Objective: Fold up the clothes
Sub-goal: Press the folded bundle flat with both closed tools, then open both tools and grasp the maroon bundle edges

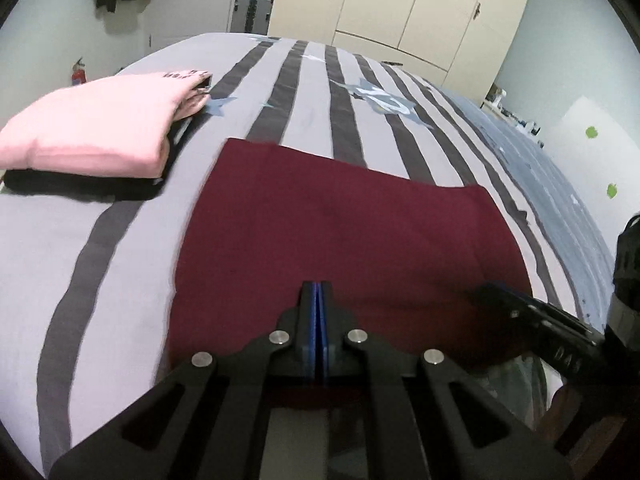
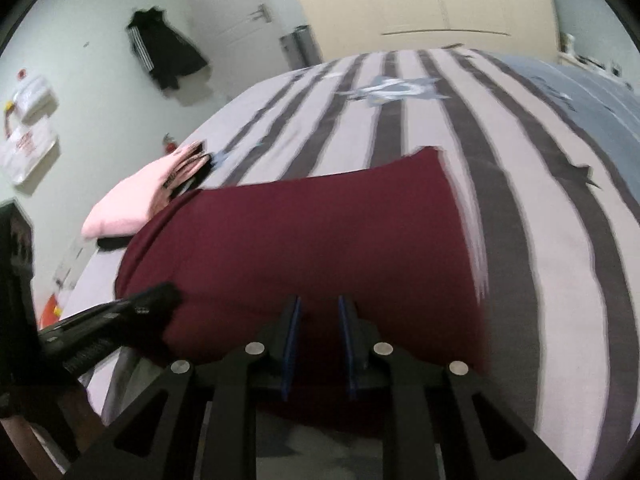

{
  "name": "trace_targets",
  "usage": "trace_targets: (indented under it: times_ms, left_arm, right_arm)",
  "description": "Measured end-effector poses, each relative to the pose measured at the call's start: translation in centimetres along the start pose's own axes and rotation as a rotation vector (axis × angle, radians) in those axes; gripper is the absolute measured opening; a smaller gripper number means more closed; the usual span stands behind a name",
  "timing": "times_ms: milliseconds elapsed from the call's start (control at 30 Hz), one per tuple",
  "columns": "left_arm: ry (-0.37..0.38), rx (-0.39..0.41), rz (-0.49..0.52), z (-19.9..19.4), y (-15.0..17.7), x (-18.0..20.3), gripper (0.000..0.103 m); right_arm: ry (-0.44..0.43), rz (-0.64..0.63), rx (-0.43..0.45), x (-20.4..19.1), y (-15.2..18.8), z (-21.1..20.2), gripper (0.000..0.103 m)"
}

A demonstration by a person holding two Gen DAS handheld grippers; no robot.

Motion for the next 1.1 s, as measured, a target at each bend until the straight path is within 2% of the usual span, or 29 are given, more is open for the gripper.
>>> trace_targets:
  times_ms: [100, 233, 300, 400, 500, 733, 867, 967, 1100]
  left_arm:
    - [0.006, -0.011, 0.022, -0.3, -0.1, -0.1, 0.002]
    - [-0.051, 0.013, 0.038, -1.2, -1.1, -0.7, 0.002]
    - [-0.065, -0.003, -0.003, -1.0, -0.6, -2.3, 0.002]
    - [-0.058, -0.024, 0.001, 0.0, 0.5, -3.1, 0.002]
    - [-0.064, -0.016, 0.013, -0.7, 0.1, -3.2, 0.002]
    - [-0.105, -0.048, -0.034, -0.8, 0.6, -5.7, 0.002]
    - [-0.142, -0.010, -0.069, -2.5, -1.5, -6.7, 0.003]
    - [-0.120, 0.026, -0.078, -2.4, -3.8, -6.8, 0.003]
    - [-0.074, 0.051, -0.030, 0.5, -7.6, -5.3, 0.003]
  right_arm:
    - [0.018, 0.002, -0.012, 1.4, -0.1, -0.1, 0.002]
    - [0.034, 0.010, -0.009, 2.0, -0.4, -0.9, 0.002]
    - [0.043, 0.001, -0.006, 2.4, -0.3, -1.2, 0.002]
    - [0.049, -0.011, -0.011, 2.8, -0.2, -1.3, 0.000]
    - [0.053, -0.022, -0.017, 3.2, -0.1, -1.5, 0.000]
    - [0.079, 0.016, -0.019, 5.2, -0.5, -2.2, 0.000]
    - [0.119, 0.024, 0.024, 5.1, -2.2, -3.6, 0.004]
    - [0.110, 0.053, 0.064, 5.0, -4.4, -4.1, 0.006]
    - [0.073, 0.002, 0.077, 2.5, -7.2, -2.1, 0.006]
Point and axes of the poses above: each gripper's, at about its wrist camera, not at the fingertips, and z roughly the way its jaws point, x to its right, y to its underside, the point moved 5 cm from there along z, roughly the way its jaws point, and after that the axes turned 11 degrees about z, right-handed, at the moved point
